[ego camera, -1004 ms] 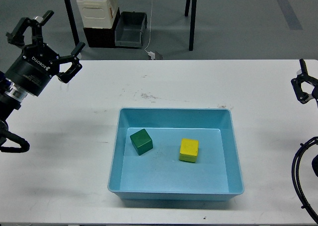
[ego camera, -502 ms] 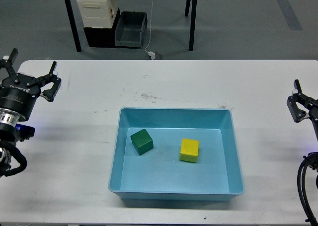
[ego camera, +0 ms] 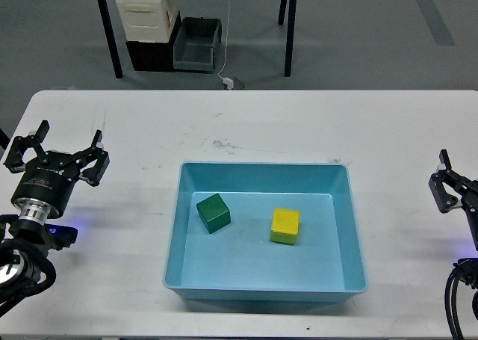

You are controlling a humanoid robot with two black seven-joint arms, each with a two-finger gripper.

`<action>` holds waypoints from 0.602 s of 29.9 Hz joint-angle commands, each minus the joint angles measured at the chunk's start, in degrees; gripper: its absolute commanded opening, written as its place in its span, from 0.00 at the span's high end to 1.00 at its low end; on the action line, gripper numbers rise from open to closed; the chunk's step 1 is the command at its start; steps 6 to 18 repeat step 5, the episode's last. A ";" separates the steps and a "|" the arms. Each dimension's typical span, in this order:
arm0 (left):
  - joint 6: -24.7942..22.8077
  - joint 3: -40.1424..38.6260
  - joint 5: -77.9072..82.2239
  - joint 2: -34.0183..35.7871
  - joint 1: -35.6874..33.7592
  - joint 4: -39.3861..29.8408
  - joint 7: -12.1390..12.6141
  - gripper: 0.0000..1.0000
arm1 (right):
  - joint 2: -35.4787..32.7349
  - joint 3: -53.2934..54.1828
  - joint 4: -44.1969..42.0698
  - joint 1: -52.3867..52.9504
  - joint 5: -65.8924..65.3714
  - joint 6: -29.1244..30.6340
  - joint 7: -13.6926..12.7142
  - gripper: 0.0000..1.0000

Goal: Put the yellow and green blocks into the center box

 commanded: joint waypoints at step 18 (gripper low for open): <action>0.00 -0.11 0.07 -0.93 0.07 -0.44 0.01 0.00 | 0.00 0.00 -0.01 -0.09 -0.08 0.03 0.09 0.00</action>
